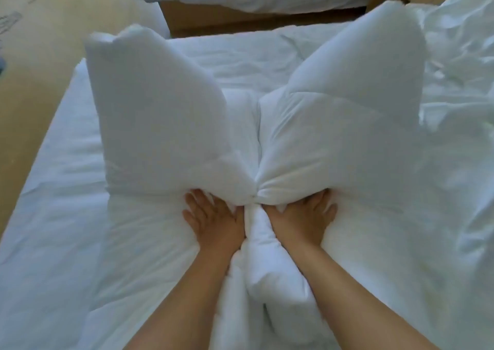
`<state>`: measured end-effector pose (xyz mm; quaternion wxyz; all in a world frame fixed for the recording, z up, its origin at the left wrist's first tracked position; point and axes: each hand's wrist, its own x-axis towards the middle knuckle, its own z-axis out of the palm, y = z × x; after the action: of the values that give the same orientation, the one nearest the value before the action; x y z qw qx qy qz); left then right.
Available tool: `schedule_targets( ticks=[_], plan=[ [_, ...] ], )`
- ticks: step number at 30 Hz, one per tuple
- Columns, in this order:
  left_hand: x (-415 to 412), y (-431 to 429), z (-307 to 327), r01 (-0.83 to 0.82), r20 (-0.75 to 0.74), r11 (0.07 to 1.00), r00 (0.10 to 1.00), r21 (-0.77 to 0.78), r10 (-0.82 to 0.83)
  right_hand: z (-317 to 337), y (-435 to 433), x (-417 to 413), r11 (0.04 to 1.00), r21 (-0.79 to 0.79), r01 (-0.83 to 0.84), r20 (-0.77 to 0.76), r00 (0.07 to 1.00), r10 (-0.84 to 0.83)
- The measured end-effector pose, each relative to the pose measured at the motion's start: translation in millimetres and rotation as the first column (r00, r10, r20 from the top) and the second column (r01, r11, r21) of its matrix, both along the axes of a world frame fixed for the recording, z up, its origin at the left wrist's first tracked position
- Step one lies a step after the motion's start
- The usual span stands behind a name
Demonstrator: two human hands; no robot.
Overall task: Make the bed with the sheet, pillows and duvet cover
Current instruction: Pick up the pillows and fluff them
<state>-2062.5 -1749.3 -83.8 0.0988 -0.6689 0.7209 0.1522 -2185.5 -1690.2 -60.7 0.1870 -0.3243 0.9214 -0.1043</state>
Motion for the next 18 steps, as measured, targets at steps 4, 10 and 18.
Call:
schedule_targets(
  ticks=[4, 10, 18],
  plan=[
    [-22, -27, -19, -0.034, 0.042, 0.999, 0.998, -0.041, 0.036, -28, -27, -10, 0.989, -0.148, 0.02, 0.026, 1.0, -0.016],
    [-18, -23, -13, -0.039, 0.01, 0.998, 0.999, -0.044, 0.04, -24, -24, -14, 0.987, -0.162, 0.008, 0.068, 0.998, 0.003],
    [-12, 44, 73, -0.023, -0.252, 0.954, 0.966, -0.297, -0.055, 29, 28, -17, 0.952, -0.298, -0.072, 0.071, 0.993, 0.097]
  ],
)
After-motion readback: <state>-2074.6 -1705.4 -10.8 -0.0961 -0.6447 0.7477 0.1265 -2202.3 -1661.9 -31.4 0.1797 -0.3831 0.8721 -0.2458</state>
